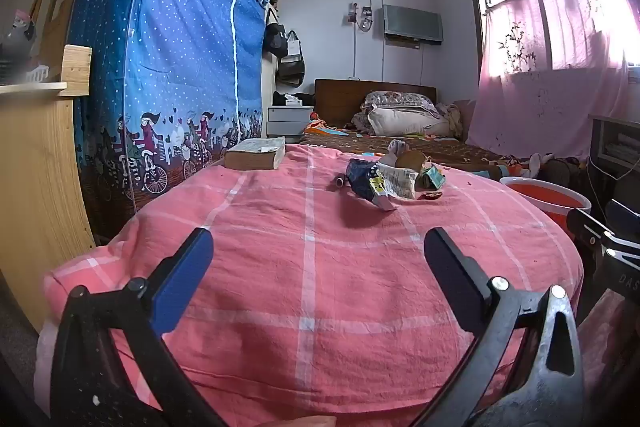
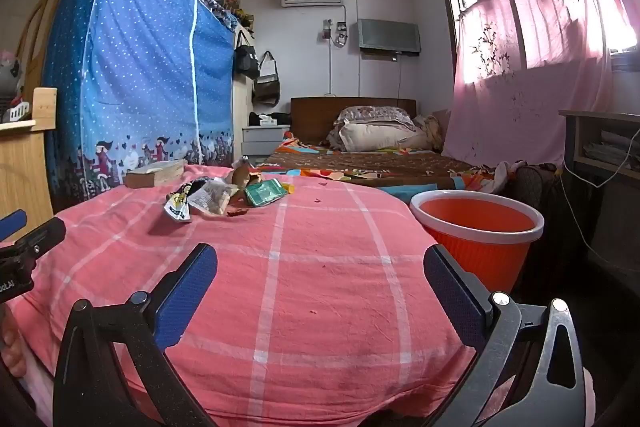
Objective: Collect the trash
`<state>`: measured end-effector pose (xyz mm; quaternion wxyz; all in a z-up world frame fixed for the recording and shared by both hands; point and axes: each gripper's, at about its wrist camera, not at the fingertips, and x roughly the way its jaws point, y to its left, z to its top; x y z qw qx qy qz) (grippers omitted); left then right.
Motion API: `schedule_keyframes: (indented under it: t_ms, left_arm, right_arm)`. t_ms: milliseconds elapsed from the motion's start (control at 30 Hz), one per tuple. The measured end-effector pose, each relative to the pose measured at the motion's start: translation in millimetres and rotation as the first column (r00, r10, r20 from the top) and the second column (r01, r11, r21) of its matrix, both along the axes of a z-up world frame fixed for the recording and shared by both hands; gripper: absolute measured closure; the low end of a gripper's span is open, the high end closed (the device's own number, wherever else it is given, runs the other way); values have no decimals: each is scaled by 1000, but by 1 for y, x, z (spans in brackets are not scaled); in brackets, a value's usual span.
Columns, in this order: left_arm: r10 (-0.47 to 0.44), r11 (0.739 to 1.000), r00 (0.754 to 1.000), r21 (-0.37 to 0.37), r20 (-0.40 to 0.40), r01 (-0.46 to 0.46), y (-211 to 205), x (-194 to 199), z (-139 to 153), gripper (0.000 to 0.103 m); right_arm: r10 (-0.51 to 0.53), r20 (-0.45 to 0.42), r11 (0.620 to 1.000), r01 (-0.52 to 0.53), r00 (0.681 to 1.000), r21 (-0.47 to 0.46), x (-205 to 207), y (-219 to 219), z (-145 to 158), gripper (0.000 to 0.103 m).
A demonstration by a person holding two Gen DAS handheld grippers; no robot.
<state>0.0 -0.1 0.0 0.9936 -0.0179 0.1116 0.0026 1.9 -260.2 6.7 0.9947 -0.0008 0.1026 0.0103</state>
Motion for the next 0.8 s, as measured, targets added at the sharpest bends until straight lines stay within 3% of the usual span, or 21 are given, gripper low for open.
schedule_keyframes:
  t_ms: [800]
  left_arm:
    - [-3,1000,1000,0,-4,3,1,-1,-1,0]
  right_arm:
    - [0,2,1000,0,1000,6,-1,1,1,0]
